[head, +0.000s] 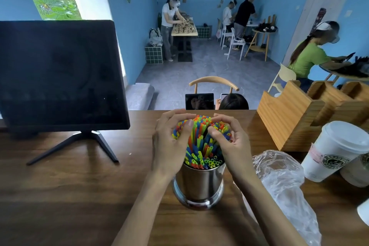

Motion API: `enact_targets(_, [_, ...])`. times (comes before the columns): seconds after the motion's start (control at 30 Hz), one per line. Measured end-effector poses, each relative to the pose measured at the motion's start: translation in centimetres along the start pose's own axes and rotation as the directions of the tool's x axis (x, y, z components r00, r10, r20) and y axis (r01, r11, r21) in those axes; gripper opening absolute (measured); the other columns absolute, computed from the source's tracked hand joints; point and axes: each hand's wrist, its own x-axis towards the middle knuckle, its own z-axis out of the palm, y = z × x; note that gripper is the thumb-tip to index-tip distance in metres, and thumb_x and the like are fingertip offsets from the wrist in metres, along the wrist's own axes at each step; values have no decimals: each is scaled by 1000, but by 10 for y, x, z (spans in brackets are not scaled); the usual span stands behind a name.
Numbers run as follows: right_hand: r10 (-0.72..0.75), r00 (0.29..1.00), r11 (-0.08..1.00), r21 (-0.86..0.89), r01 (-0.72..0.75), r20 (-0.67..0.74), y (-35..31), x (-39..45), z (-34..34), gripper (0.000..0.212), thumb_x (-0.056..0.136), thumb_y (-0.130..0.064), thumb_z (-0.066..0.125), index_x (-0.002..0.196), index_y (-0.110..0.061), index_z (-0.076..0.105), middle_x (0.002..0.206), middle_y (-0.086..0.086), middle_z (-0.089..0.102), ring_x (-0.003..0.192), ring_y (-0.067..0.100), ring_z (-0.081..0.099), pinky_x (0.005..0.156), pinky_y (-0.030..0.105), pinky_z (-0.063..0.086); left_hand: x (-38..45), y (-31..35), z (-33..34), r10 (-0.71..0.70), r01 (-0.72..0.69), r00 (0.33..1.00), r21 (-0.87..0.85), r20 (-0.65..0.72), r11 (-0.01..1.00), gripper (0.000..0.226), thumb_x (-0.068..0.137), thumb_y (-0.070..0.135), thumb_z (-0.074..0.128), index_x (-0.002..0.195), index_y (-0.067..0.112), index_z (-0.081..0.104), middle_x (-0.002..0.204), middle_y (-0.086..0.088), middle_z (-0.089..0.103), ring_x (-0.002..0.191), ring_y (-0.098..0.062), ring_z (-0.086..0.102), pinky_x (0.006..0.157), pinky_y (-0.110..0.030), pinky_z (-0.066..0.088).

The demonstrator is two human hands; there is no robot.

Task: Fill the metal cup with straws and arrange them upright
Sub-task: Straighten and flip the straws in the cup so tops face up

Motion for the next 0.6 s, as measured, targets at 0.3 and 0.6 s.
enact_targets(0.3, [-114, 980, 965, -218, 148, 161, -12, 3, -23, 21, 85, -51, 63, 91, -35, 76, 123, -22, 60, 126, 4, 54, 100, 38, 50, -5, 13, -27, 117, -194, 943, 229, 313, 954, 21, 83, 47, 73, 102, 41, 76, 113, 24, 62, 119, -1, 47, 100, -24, 39])
enact_targets(0.6, [-129, 957, 956, -225, 190, 261, -13, 1, -22, 22, 88, -49, 63, 101, -36, 77, 125, -21, 59, 126, 5, 54, 102, 47, 50, -4, 15, -28, 129, -195, 964, 290, 233, 937, 21, 81, 41, 80, 99, 50, 73, 101, 28, 55, 107, -5, 46, 88, -18, 39])
